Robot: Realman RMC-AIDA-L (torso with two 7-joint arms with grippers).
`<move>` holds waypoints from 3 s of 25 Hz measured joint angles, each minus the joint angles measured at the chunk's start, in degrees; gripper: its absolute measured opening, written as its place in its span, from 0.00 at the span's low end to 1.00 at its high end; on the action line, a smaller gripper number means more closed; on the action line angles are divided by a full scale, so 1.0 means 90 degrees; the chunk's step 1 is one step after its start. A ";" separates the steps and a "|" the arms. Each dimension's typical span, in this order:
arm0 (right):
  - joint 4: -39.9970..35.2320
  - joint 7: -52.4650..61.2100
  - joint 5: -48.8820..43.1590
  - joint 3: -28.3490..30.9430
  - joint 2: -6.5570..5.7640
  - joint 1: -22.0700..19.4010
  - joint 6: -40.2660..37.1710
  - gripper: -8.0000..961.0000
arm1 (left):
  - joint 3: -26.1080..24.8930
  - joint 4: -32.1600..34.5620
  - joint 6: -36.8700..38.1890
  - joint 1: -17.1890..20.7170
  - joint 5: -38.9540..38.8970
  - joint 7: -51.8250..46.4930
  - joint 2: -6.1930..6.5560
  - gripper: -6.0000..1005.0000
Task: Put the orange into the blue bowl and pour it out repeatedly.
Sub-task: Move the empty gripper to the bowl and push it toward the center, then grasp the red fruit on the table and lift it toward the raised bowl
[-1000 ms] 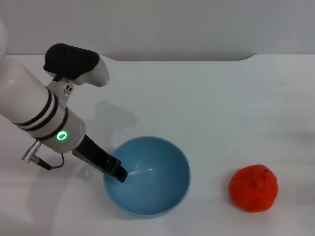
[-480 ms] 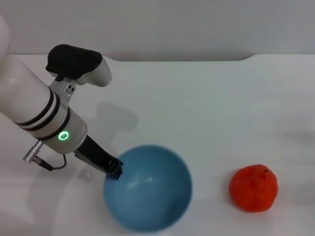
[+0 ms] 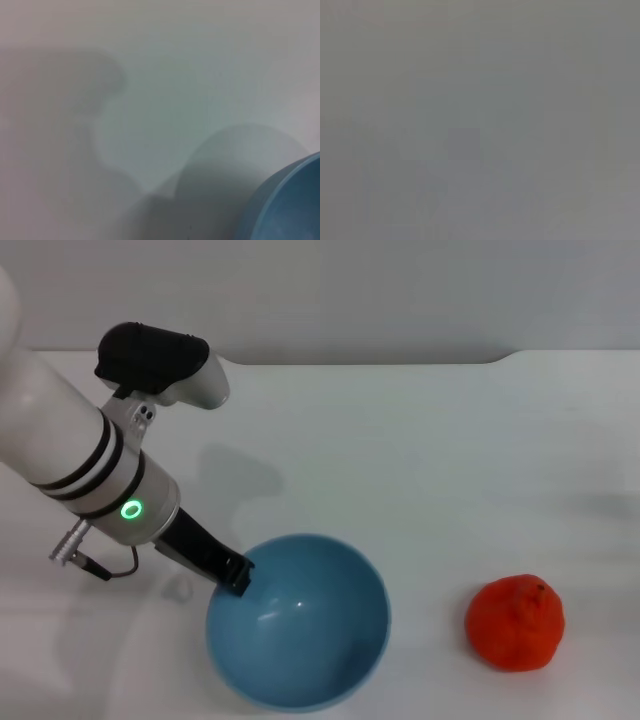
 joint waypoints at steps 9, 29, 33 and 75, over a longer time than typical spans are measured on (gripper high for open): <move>-0.3650 0.6926 -0.4650 -0.0846 -0.0126 0.0475 0.0538 0.49 | -0.0102 0.0189 -0.0144 0.0046 0.0017 -0.0003 0.0015 0.00; -0.6871 1.1417 -0.9199 -0.3900 -0.0336 0.2214 -0.3902 0.49 | -0.0186 0.0353 -0.0212 0.0079 0.0054 0.0010 0.0032 0.00; -0.6874 1.1470 -0.9209 -0.4153 -0.0187 0.2265 -0.3896 0.49 | -0.0182 0.0353 -0.0244 0.0082 0.0054 0.0042 0.0040 0.00; -0.8653 1.1755 -0.8441 -0.5302 -0.0002 0.2360 -0.3878 0.15 | 0.0403 0.0295 -0.0289 -0.0380 0.0250 0.0251 -0.0003 0.00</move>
